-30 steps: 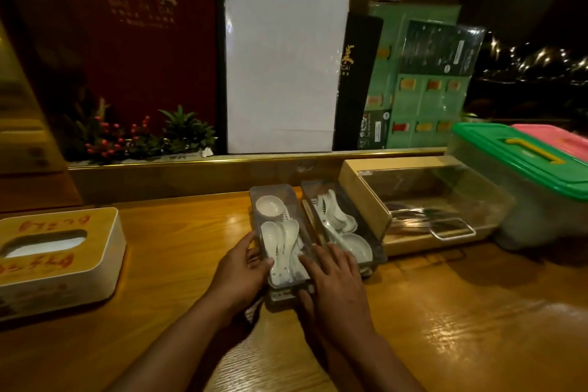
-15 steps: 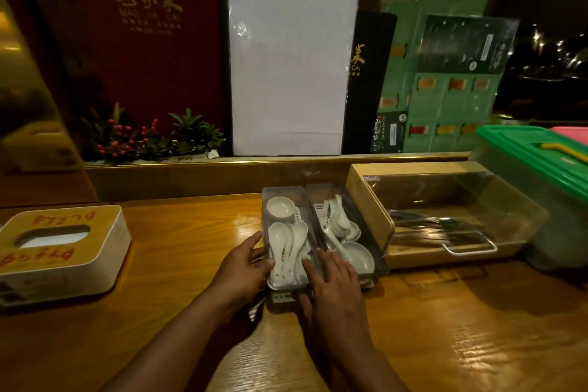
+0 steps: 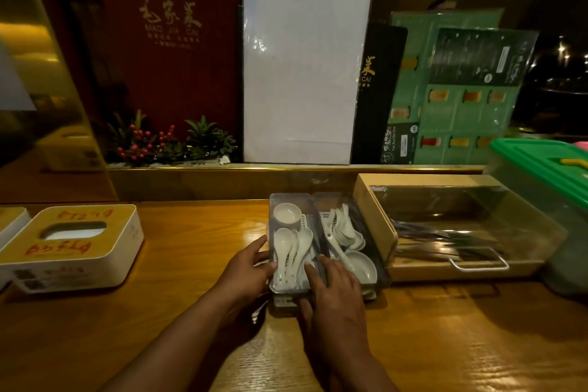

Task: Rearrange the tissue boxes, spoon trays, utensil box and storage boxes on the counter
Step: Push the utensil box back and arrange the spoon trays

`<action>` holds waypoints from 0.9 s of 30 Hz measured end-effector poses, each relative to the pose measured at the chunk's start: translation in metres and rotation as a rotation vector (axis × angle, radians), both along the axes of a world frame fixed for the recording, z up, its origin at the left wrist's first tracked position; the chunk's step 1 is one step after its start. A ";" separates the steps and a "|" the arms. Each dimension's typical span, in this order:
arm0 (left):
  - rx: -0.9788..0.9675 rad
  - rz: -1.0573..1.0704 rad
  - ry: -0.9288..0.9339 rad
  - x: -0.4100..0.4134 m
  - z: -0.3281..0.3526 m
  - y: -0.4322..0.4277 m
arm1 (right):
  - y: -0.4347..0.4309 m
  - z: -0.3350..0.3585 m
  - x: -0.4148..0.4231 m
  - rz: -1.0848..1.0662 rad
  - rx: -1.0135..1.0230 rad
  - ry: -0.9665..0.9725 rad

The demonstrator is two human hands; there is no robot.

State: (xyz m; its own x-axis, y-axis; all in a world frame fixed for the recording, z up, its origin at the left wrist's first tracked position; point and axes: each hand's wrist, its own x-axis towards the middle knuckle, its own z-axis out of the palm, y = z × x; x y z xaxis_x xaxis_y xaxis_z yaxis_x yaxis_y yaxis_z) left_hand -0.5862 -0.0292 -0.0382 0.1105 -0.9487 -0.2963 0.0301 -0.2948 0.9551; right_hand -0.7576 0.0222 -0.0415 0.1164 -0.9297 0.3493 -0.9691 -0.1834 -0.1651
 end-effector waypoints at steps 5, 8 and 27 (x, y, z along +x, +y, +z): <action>-0.001 0.000 -0.010 0.000 -0.001 -0.001 | -0.002 0.000 -0.001 0.010 0.040 -0.003; -0.005 0.003 0.016 0.001 -0.005 -0.003 | -0.003 -0.001 0.000 0.012 0.050 -0.016; -0.396 0.270 -0.767 0.158 0.056 0.097 | 0.000 0.021 0.134 0.500 0.246 -0.373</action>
State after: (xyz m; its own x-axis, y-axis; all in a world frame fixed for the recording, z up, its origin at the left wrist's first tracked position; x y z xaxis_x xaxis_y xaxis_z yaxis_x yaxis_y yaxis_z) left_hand -0.4280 0.0676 0.0177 0.3771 -0.8786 0.2930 -0.6361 -0.0158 0.7714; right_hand -0.6237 0.0219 -0.0201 0.4663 -0.8531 0.2342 -0.6474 -0.5095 -0.5668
